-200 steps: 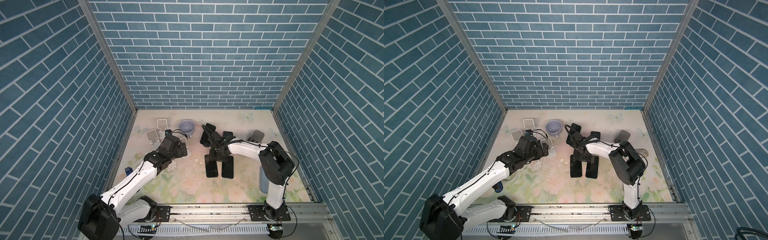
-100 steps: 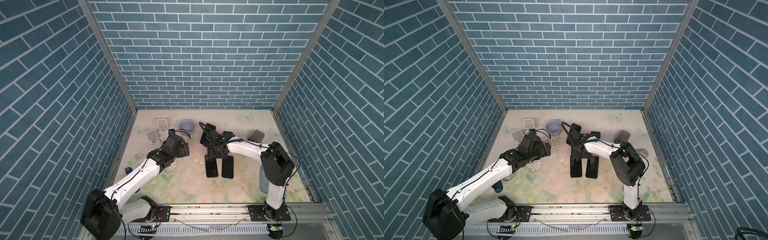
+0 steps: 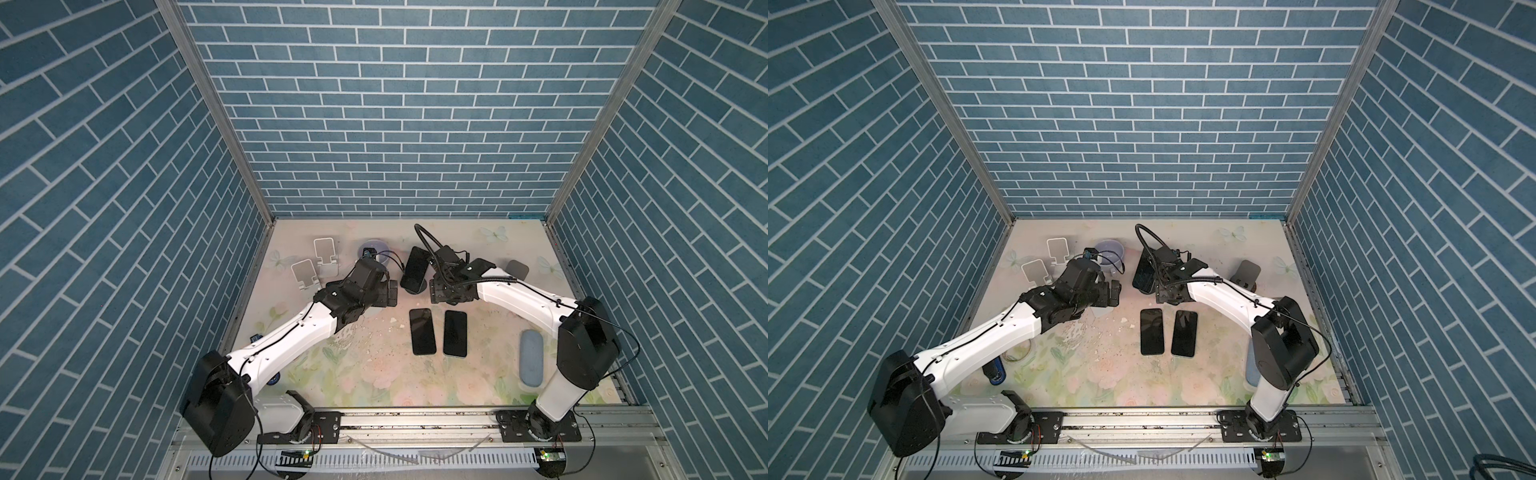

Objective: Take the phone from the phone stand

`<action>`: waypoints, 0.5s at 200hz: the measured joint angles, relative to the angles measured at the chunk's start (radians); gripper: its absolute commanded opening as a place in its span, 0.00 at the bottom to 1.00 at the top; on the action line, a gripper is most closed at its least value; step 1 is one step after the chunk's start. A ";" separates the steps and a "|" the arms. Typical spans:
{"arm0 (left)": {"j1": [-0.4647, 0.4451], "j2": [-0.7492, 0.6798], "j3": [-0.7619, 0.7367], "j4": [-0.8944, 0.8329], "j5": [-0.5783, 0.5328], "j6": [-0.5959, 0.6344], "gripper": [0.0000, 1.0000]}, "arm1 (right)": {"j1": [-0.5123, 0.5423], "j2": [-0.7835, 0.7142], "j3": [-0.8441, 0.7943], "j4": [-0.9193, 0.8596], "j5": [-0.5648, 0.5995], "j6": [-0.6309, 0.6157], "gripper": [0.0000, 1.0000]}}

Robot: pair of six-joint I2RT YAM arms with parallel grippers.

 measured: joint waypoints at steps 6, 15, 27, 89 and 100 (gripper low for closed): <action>-0.002 0.014 0.013 0.002 0.002 0.006 1.00 | -0.006 -0.006 0.000 -0.001 0.002 -0.005 0.76; -0.005 0.034 0.029 0.005 0.003 0.014 1.00 | -0.017 -0.014 0.000 -0.001 0.003 -0.014 0.76; -0.009 0.053 0.045 0.011 0.007 0.023 1.00 | -0.030 -0.026 -0.004 0.000 0.003 -0.023 0.76; -0.018 0.149 0.116 0.038 0.053 0.084 1.00 | -0.095 -0.080 -0.065 0.021 -0.010 -0.040 0.76; -0.018 0.166 0.132 0.042 0.066 0.100 1.00 | -0.109 -0.083 -0.078 0.029 -0.017 -0.042 0.76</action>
